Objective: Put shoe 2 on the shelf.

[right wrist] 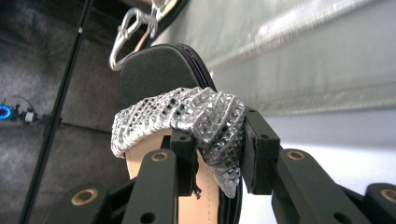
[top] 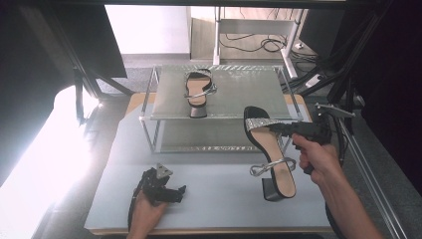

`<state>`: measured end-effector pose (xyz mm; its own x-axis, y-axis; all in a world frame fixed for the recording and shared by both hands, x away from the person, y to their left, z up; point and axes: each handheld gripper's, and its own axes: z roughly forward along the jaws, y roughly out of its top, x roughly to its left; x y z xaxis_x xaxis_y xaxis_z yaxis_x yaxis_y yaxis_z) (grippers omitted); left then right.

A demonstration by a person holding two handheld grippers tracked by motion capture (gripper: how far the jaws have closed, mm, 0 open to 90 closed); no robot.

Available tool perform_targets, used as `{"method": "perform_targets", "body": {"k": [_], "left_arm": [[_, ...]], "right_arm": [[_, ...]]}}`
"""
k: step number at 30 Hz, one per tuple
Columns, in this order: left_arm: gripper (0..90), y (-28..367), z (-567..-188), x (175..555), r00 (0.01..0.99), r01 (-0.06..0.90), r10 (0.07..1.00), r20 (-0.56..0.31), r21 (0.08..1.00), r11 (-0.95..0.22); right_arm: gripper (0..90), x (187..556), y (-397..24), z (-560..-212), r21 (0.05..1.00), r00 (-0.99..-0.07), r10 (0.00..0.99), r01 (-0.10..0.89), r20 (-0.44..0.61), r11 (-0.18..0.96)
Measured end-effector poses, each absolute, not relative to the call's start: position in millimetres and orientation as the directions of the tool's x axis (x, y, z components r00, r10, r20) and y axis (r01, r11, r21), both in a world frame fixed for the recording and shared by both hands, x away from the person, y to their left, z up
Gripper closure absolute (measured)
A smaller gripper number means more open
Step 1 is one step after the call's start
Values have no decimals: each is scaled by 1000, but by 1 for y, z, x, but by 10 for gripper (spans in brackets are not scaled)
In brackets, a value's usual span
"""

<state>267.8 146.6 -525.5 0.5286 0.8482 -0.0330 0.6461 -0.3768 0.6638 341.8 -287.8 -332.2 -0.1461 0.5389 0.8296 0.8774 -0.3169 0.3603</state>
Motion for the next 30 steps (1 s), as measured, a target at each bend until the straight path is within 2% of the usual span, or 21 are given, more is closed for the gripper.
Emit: {"method": "perform_targets", "body": {"k": [20,30], "left_arm": [[0,147,-525,268,531,647,846,-33,661,-380],[0,147,-525,268,529,647,848,-35,663,-376]], "right_arm": [[696,415,-261,-312,352,-70,554,836,829,-421],[696,450,-243,-307,355,-39,586,827,809,-435]]}}
